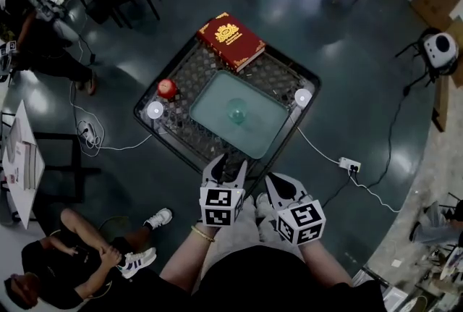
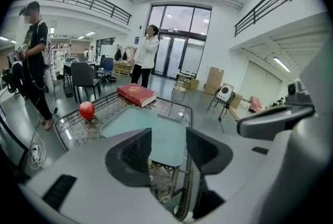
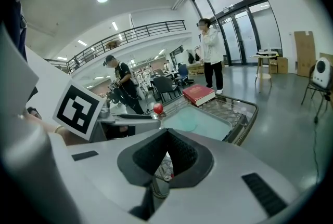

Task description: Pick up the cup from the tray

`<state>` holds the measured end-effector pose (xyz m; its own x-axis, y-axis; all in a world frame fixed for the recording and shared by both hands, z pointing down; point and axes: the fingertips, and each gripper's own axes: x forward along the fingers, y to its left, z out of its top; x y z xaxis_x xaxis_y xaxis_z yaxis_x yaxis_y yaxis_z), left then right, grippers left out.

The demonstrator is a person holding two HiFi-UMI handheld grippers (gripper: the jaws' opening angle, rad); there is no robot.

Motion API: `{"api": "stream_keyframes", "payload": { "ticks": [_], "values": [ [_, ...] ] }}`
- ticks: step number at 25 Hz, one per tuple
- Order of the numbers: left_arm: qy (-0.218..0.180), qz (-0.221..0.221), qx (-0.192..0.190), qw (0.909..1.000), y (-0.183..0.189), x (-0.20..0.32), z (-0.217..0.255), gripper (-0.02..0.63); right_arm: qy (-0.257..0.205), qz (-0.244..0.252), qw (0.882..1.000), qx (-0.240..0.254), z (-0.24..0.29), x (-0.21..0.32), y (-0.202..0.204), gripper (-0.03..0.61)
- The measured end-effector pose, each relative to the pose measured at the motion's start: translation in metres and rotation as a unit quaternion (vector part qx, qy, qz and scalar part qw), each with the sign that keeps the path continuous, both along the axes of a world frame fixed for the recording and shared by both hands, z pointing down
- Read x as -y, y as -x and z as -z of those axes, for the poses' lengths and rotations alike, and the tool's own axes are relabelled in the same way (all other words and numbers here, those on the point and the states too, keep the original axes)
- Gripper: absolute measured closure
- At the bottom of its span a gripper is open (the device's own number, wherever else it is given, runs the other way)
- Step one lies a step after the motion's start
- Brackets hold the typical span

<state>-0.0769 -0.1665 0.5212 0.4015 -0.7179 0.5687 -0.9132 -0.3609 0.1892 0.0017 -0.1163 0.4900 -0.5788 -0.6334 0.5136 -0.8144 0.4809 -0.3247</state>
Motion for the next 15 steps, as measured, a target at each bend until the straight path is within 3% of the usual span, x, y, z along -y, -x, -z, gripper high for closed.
{"api": "stream_keyframes", "payload": {
  "ticks": [5,15],
  "values": [
    [0.017,0.007,0.006,0.9998,-0.005,0.023,-0.025,0.314,0.012,0.000,1.000,0.003,-0.008,0.003,-0.006,0.577],
    [0.036,0.022,0.038,0.9984,-0.007,0.076,-0.083,0.268,0.051,-0.005,0.999,0.004,-0.042,0.001,-0.021,0.577]
  ]
}}
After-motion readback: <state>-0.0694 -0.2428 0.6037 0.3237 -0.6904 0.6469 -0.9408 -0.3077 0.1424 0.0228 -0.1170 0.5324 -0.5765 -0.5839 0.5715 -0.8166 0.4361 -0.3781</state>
